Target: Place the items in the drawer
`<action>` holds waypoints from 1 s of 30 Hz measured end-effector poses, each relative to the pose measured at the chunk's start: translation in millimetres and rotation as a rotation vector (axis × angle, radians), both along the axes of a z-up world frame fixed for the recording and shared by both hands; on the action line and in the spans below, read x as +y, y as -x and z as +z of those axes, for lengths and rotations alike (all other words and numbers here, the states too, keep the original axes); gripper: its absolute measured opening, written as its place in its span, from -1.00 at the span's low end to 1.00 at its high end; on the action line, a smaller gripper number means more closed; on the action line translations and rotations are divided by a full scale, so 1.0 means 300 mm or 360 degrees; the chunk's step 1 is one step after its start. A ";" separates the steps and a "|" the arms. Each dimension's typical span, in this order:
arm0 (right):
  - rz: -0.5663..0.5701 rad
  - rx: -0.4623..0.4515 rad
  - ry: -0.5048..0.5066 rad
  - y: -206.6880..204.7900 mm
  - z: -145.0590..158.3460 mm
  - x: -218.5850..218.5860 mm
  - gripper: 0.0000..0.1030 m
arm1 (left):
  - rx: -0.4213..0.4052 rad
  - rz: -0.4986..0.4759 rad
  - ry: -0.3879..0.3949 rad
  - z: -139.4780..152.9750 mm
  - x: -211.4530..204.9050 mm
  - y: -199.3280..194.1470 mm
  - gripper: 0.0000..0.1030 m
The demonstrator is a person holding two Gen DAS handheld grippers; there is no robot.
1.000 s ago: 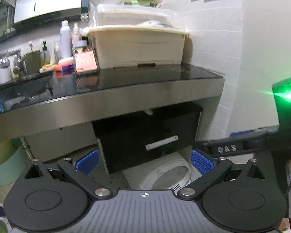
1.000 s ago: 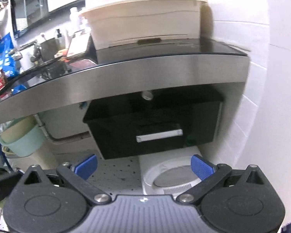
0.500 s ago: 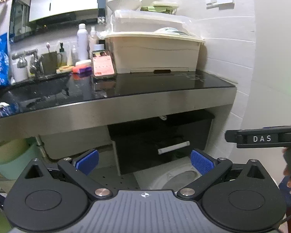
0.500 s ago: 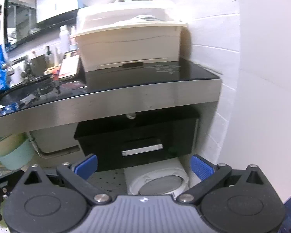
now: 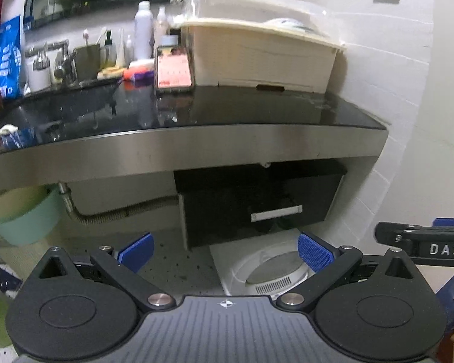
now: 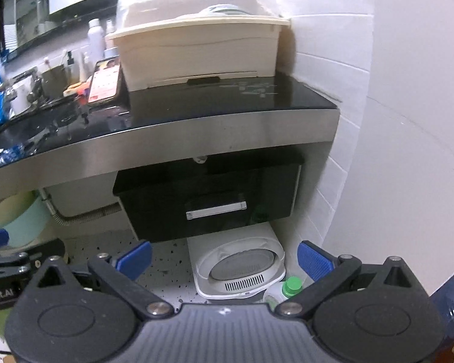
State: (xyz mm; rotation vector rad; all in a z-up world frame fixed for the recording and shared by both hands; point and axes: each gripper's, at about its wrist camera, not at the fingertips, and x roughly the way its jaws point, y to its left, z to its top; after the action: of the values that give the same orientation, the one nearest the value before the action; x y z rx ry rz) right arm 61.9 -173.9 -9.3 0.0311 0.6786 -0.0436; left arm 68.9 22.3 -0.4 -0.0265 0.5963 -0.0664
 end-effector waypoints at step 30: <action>-0.0012 -0.0004 0.0046 -0.054 -0.056 0.012 1.00 | 0.0105 0.0004 -0.0026 -0.049 -0.038 -0.092 0.99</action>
State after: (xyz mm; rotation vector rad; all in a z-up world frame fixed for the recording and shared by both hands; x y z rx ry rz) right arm 78.1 -170.5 -26.2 0.0060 0.6756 -0.0603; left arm 96.6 11.0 -15.2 -0.0135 0.6626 -0.0583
